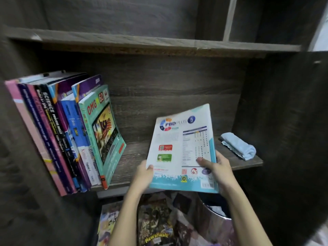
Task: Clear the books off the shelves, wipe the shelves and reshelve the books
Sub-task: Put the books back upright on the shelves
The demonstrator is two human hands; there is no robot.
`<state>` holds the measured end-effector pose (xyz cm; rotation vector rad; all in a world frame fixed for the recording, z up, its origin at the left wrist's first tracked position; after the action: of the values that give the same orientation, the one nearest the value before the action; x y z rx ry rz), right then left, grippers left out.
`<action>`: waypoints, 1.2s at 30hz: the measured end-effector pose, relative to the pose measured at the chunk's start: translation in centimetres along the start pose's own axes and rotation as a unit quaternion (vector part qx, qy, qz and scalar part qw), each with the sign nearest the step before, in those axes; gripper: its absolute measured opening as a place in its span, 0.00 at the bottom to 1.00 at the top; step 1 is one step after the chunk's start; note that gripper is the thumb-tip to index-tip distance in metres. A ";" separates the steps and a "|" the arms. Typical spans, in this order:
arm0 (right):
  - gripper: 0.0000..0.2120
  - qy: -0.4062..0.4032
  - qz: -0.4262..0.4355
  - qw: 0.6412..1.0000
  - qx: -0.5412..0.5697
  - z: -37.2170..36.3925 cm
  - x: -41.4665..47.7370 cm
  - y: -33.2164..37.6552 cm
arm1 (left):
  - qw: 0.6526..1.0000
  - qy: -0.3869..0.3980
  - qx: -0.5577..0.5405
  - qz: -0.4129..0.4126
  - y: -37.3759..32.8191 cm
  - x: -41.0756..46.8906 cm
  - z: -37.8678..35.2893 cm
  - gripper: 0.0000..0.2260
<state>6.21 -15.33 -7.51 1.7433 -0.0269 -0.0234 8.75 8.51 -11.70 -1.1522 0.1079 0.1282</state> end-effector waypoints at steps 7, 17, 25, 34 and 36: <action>0.15 -0.039 0.194 0.973 -0.116 -7.4 -0.8 4.1 | 0.975 -0.158 -0.043 -0.148 -6.7 -3.0 8.1 0.18; 0.32 -0.073 0.391 0.883 -0.248 -19.1 -5.2 2.0 | 0.900 -0.191 -0.109 -0.376 -15.1 -11.6 14.0 0.31; 0.35 -0.038 0.393 0.871 -0.292 -24.6 -5.1 -1.3 | 0.902 -0.285 0.033 -0.322 -12.1 -11.4 17.9 0.34; 0.42 0.071 0.320 0.891 -0.314 -26.2 -2.6 -3.9 | 0.893 -0.307 0.100 -0.314 -12.3 -12.2 18.0 0.29; 0.39 0.133 0.277 0.895 -0.323 -26.5 -1.9 -4.2 | 0.882 -0.319 0.143 -0.316 -12.5 -12.7 18.0 0.29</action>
<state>5.11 11.50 -7.14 1.0104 -0.2829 0.5667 -1.45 19.35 8.75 -0.7536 -0.8099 -0.0927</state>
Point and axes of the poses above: each hand's wrist, its own x-axis towards the middle knuckle, its own z-axis out of the back of the hand, y = z × x, the point moved 10 cm from there along x, towards the middle knuckle, and after that the axes turned 7 degrees about y, right-handed, at the moved point
